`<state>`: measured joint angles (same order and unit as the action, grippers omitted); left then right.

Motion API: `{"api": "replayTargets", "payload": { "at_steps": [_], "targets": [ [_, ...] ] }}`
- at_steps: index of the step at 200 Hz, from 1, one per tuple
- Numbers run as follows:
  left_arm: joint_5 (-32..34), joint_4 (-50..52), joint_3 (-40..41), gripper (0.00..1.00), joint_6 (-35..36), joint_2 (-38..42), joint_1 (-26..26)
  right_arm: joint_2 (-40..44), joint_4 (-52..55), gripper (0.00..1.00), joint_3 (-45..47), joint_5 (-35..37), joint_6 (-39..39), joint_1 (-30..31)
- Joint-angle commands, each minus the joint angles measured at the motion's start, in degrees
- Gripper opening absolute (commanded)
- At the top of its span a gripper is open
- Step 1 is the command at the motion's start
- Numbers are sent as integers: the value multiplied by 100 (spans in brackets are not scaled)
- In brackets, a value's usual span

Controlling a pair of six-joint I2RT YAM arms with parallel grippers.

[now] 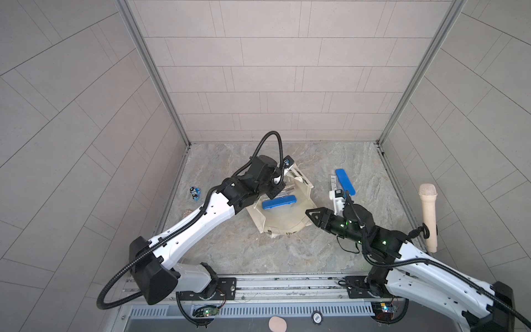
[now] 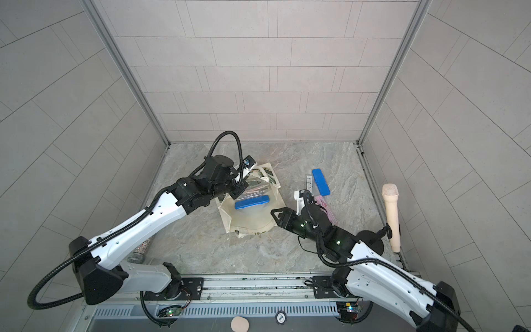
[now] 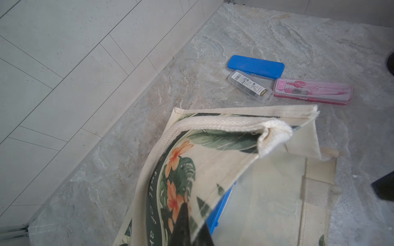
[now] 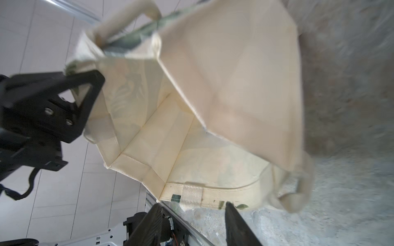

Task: Take out the compass set from the canvas bag
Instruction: Adjust the canvas bag at the center of the board, then pick up the compass set from the canvas bag.

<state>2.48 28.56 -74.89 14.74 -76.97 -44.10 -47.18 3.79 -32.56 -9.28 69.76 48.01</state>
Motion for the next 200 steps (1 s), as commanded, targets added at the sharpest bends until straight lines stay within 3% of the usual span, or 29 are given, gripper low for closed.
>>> {"api": "replayTargets", "payload": {
  "at_steps": [1,28,89,143,200],
  "targets": [
    [209,-106,-187,0,-437,52,-139,-479,-935,50,-599,311,227,470],
    [398,179,-500,0,-825,-182,-152,-1235,-767,50,-1060,632,404,785],
    [117,194,-601,0,-1416,-336,-169,-2433,-1313,49,-1157,928,853,534],
    [-265,195,-459,0,-1352,-310,-181,-3748,-1760,52,-1179,708,1806,272],
    [-804,262,-300,0,-1124,-234,-196,-4368,-1832,51,-1238,1210,2282,249]
  ]
}}
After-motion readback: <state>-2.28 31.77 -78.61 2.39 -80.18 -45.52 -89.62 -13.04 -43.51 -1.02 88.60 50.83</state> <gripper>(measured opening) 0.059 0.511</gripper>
